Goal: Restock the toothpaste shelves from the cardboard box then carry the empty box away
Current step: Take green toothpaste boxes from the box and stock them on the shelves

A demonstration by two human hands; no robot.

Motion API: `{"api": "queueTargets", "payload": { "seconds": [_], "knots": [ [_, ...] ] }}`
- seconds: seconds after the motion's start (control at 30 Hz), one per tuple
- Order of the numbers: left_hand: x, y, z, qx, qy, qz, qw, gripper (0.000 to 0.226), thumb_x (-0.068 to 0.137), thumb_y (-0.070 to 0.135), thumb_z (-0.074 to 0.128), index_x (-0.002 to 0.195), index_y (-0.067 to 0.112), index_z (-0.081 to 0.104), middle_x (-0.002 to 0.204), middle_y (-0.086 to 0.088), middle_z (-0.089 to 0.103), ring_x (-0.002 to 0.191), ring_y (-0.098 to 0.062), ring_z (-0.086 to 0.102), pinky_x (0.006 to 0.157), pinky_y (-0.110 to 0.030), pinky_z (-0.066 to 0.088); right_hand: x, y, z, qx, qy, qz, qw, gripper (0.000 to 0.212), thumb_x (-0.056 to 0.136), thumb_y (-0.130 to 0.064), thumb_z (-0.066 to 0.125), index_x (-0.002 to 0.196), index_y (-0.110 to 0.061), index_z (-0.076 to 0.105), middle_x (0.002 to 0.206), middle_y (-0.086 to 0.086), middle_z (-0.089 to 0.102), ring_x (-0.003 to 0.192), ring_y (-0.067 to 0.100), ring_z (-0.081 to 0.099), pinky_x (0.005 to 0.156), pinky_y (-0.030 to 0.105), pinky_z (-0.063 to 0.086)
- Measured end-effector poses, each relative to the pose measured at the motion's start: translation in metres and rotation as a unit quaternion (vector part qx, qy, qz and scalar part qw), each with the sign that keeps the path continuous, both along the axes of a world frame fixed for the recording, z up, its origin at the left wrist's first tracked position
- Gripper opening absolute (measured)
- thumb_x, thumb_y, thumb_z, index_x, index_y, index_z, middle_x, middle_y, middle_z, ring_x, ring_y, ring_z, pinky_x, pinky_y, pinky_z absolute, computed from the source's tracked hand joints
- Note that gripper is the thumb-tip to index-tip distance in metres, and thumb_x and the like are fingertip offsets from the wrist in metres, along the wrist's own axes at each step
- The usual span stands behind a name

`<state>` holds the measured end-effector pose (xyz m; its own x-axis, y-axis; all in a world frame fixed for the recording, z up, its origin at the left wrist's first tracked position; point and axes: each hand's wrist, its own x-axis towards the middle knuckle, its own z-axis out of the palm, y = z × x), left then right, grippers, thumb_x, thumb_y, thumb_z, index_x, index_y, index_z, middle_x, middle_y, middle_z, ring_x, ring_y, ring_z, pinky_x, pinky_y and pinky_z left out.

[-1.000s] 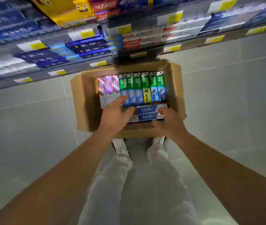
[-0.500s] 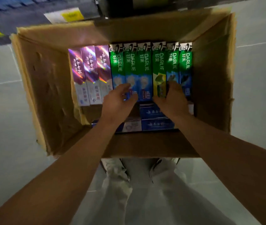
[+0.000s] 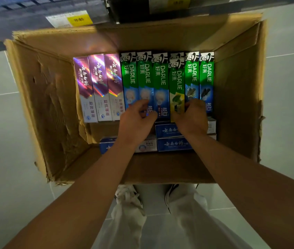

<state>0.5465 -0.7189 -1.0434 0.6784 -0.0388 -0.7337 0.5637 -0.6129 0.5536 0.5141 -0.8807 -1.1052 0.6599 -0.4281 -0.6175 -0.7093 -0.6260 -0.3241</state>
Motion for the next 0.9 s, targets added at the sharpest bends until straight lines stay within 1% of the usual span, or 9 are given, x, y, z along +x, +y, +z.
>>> {"api": "queueTargets", "payload": {
  "seconds": [0.07, 0.13, 0.2, 0.37, 0.53, 0.6, 0.7, 0.8, 0.9],
  "knots": [
    [0.000, 0.001, 0.002, -0.002, 0.002, 0.000, 1.000, 0.052, 0.091, 0.029, 0.064, 0.141, 0.022, 0.049, 0.132, 0.007, 0.058, 0.106, -0.002, 0.055, 0.091, -0.019, 0.043, -0.001, 0.006, 0.000, -0.003, 0.042, 0.064, 0.997, 0.077, 0.074, -0.036, 0.080, 0.133, -0.007, 0.040, 0.130, 0.013, 0.045, 0.114, 0.031, 0.051, 0.085, 0.040, 0.050],
    [0.000, 0.002, 0.002, -0.004, 0.000, 0.003, 1.000, 0.052, 0.090, 0.029, 0.065, 0.140, 0.022, 0.050, 0.130, 0.008, 0.059, 0.105, -0.002, 0.056, 0.090, -0.020, 0.045, -0.001, 0.009, -0.001, -0.006, 0.066, 0.101, 0.993, 0.092, 0.071, -0.039, 0.082, 0.140, -0.007, 0.030, 0.134, 0.014, 0.042, 0.118, 0.033, 0.048, 0.090, 0.045, 0.049],
    [0.000, 0.004, -0.001, -0.004, -0.002, 0.011, 1.000, 0.050, 0.090, 0.028, 0.065, 0.138, 0.023, 0.052, 0.128, 0.009, 0.060, 0.104, -0.002, 0.057, 0.090, -0.020, 0.046, 0.001, 0.009, -0.003, 0.008, 0.072, 0.104, 0.992, 0.099, 0.070, -0.039, 0.083, 0.143, -0.007, 0.026, 0.135, 0.015, 0.040, 0.120, 0.034, 0.047, 0.093, 0.046, 0.049],
    [-0.004, -0.002, -0.005, -0.007, -0.005, 0.017, 1.000, 0.049, 0.090, 0.027, 0.064, 0.137, 0.023, 0.052, 0.131, 0.007, 0.059, 0.104, -0.002, 0.055, 0.092, -0.020, 0.044, 0.003, -0.001, -0.005, 0.013, 0.056, 0.089, 0.994, 0.092, 0.072, -0.028, 0.084, 0.144, -0.010, 0.028, 0.134, 0.016, 0.043, 0.119, 0.034, 0.050, 0.093, 0.042, 0.048],
    [-0.005, -0.009, -0.006, -0.011, 0.002, 0.004, 1.000, 0.050, 0.090, 0.027, 0.063, 0.138, 0.022, 0.051, 0.133, 0.006, 0.057, 0.106, -0.003, 0.053, 0.093, -0.022, 0.042, 0.007, -0.001, -0.005, 0.019, 0.102, 0.116, 0.988, 0.122, 0.068, -0.030, 0.087, 0.153, -0.012, 0.001, 0.141, 0.019, 0.034, 0.124, 0.038, 0.047, 0.097, 0.046, 0.047],
    [-0.003, -0.008, -0.007, -0.012, 0.004, 0.008, 1.000, 0.050, 0.090, 0.027, 0.064, 0.138, 0.023, 0.051, 0.133, 0.006, 0.058, 0.108, -0.003, 0.054, 0.095, -0.024, 0.044, 0.010, 0.002, -0.005, 0.017, 0.099, 0.114, 0.988, 0.118, 0.070, -0.024, 0.084, 0.153, -0.010, 0.000, 0.143, 0.020, 0.033, 0.124, 0.039, 0.046, 0.096, 0.045, 0.047],
    [-0.002, -0.002, -0.007, -0.008, 0.005, 0.012, 1.000, 0.049, 0.090, 0.028, 0.064, 0.137, 0.024, 0.051, 0.132, 0.008, 0.058, 0.108, -0.002, 0.054, 0.093, -0.020, 0.042, 0.006, 0.000, -0.003, -0.021, 0.045, 0.070, 0.996, 0.095, 0.073, -0.016, 0.078, 0.149, -0.006, 0.021, 0.138, 0.021, 0.039, 0.122, 0.038, 0.045, 0.094, 0.043, 0.045],
    [0.000, 0.003, -0.002, -0.001, 0.008, 0.024, 1.000, 0.051, 0.089, 0.030, 0.064, 0.139, 0.025, 0.051, 0.130, 0.010, 0.059, 0.108, -0.002, 0.056, 0.095, -0.022, 0.045, -0.002, -0.007, 0.013, -0.053, -0.036, 0.032, 0.997, 0.066, 0.076, -0.017, 0.073, 0.133, -0.002, 0.043, 0.131, 0.021, 0.045, 0.118, 0.038, 0.044, 0.092, 0.039, 0.041],
    [0.000, 0.006, 0.010, -0.006, 0.014, 0.047, 0.999, 0.053, 0.090, 0.032, 0.064, 0.140, 0.024, 0.049, 0.130, 0.009, 0.061, 0.106, -0.003, 0.058, 0.091, -0.020, 0.045, -0.011, -0.017, 0.039, -0.036, -0.066, 0.000, 0.997, 0.056, 0.076, -0.014, 0.071, 0.127, -0.006, 0.050, 0.126, 0.017, 0.049, 0.112, 0.034, 0.049, 0.090, 0.037, 0.044]
  ]
}}
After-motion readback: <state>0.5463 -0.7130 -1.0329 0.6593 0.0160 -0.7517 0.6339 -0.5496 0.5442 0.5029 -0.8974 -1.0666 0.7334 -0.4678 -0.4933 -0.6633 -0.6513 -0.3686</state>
